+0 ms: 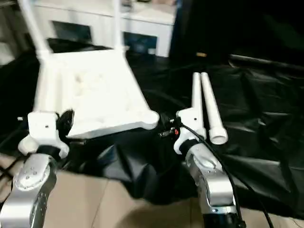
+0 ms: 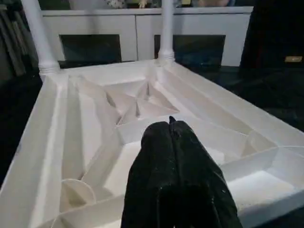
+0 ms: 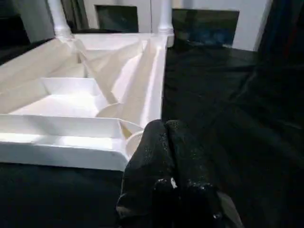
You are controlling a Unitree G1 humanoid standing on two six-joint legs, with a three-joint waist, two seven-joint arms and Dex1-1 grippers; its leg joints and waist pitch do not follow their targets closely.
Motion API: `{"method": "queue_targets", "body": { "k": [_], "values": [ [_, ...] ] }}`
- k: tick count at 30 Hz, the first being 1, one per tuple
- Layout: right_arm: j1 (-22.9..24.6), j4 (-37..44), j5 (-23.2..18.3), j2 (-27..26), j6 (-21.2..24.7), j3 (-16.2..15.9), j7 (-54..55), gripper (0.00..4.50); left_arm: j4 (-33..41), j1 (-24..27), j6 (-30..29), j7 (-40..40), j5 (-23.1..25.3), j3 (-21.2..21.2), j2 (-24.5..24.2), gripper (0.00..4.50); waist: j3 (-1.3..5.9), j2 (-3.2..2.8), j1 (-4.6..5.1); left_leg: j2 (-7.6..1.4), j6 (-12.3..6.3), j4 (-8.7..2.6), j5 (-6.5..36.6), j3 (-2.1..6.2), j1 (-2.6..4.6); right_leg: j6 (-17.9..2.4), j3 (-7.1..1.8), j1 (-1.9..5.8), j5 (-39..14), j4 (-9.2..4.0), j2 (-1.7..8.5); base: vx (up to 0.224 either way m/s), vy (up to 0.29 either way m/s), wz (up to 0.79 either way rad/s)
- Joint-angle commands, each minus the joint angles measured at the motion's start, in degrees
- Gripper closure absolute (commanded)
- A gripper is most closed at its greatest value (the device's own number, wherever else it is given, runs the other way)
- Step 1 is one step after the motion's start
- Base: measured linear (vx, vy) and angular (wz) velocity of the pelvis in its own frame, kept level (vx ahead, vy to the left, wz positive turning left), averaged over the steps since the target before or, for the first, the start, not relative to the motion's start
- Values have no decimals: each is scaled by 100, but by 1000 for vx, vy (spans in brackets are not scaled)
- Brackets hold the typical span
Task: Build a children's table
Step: Move to table
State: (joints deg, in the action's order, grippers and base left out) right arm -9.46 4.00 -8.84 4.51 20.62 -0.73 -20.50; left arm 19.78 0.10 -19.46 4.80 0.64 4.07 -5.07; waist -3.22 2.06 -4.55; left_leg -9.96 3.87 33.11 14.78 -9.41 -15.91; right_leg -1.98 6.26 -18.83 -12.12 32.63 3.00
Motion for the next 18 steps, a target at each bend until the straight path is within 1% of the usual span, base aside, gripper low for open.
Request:
{"method": "queue_targets", "body": {
  "k": [1, 2, 3, 4, 5, 6, 7, 8, 9, 10, 11, 12, 13, 14, 15, 16, 17, 18],
  "values": [
    [-143, -47, 29, -3, -70, -61, 12, 447, -41, -7, -28, 32, -41, 26, -20, 450, 382, -71, -33, -197, -735, -454, 864, 53, -10, -1132, -335, 359, -1577, -339, 432, 138, -9, 3],
    [-159, -73, 44, 10, -84, -80, 34, 447, -42, -14, -32, 43, -46, 33, -25, 450, 403, -62, -56, -144, -843, -414, 526, 32, -50, -1329, -353, 428, -1077, -277, 421, 138, -9, 3],
    [-166, -89, 63, 23, -104, -101, 47, 447, -40, -16, -38, 52, -51, 38, -27, 450, 410, -57, -75, -112, -879, -389, 359, 24, -74, -1409, -366, 462, -870, -249, 413, 140, -4, 3],
    [-172, -95, 88, 34, -118, -121, 65, 447, -37, -25, -47, 58, -63, 34, -36, 450, 452, -39, -119, -13, -1017, -297, -115, 14, -155, -1578, -409, 591, -307, -173, 398, 139, 7, 5],
    [-164, -78, 100, 36, -119, -125, 75, 447, -35, -24, -48, 57, -69, 31, -38, 450, 472, -42, -149, 18, -1110, -264, -390, 17, -154, -1633, -410, 621, 54, -120, 360, 139, 7, 5],
    [-163, -61, 118, 45, -115, -132, 84, 447, -36, -30, -50, 58, -76, 28, -42, 450, 474, -62, -156, 7, -1163, -266, -533, 30, -112, -1641, -388, 591, 226, -82, 331, 139, 14, 10],
    [-166, -54, 130, 53, -113, -136, 89, 447, -39, -38, -53, 57, -81, 25, -44, 450, 474, -76, -148, -21, -1234, -273, -705, 58, -51, -1627, -348, 542, 366, -37, 291, 149, 7, 10],
    [-164, -48, 141, 59, -110, -141, 97, 447, -45, -43, -53, 57, -90, 24, -46, 450, 492, -97, -101, -82, -1471, -264, -1149, 160, 132, -1524, -261, 410, 578, 78, 207, 149, 7, 10],
    [-160, -41, 149, 62, -103, -142, 107, 447, -49, -46, -54, 57, -98, 24, -47, 450, 497, -101, -43, -100, -1661, -243, -1447, 246, 245, -1422, -229, 315, 677, 162, 165, 147, 2, 14],
    [-143, -13, 149, 51, -55, -119, 173, 447, -61, -48, -49, 63, -120, 22, -46, 450, 499, -132, 35, -270, -2050, -175, -1919, 474, 666, -1206, -169, -109, 560, 329, 166, 116, -14, 13],
    [-136, 0, 135, 38, -30, -98, 208, 447, -65, -49, -46, 72, -133, 22, -43, 450, 459, -58, 168, -448, -2391, -123, -2034, 681, 868, -941, -233, -418, 177, 433, 313, 116, -14, 13],
    [-145, 25, 84, 27, 92, -59, 252, 447, -85, -71, -48, 80, -141, 19, -46, 450, 407, 68, 53, 150, -2222, 104, -1657, 290, 284, -1068, -580, 185, 688, 253, 422, 118, -11, 8],
    [-150, 72, 18, 21, 271, -26, 276, 447, -104, -93, -55, 83, -142, 13, -51, 450, 450, 223, -71, 576, -2082, 411, -1052, 126, -271, -1316, -996, 842, 1213, 168, 398, 117, 43, 22],
    [-159, 133, -33, 21, 476, 3, 310, 447, -129, -119, -70, 83, -141, 7, -59, 450, 412, 86, -441, 205, -948, 996, 227, 411, -962, -2121, -1600, 1288, 3037, -26, 1106, 117, 43, 22],
    [-159, 133, -33, 21, 476, 3, 310, 447, -129, -119, -70, 83, -141, 7, -59, 450, 412, 86, -441, 205, -948, 996, 227, 411, -962, -2121, -1600, 1288, 3037, -26, 1106, 85, 80, 30],
    [-163, 163, -59, 19, 553, 14, 324, 447, -144, -127, -26, 86, -157, 18, -55, 450, 291, 17, -411, 22, -277, 868, -52, 545, -1003, -2078, -1316, 1060, 3435, -19, 850, -49, 55, 16],
    [-171, 199, -101, 20, 654, 32, 331, 447, -157, -144, -20, 88, -171, 29, -57, 450, 383, -168, -343, -64, -208, 275, -1076, 511, -797, -1523, -784, 879, 3190, 217, 281, -49, 55, 16],
    [-174, 245, -122, 29, 787, 35, 366, 447, -169, -152, -26, 94, -189, 37, -72, 450, 525, -521, -239, -462, -905, 28, -2031, 869, -180, -604, -240, 229, 1719, 739, -100, -140, 23, -13]
  ]
}}
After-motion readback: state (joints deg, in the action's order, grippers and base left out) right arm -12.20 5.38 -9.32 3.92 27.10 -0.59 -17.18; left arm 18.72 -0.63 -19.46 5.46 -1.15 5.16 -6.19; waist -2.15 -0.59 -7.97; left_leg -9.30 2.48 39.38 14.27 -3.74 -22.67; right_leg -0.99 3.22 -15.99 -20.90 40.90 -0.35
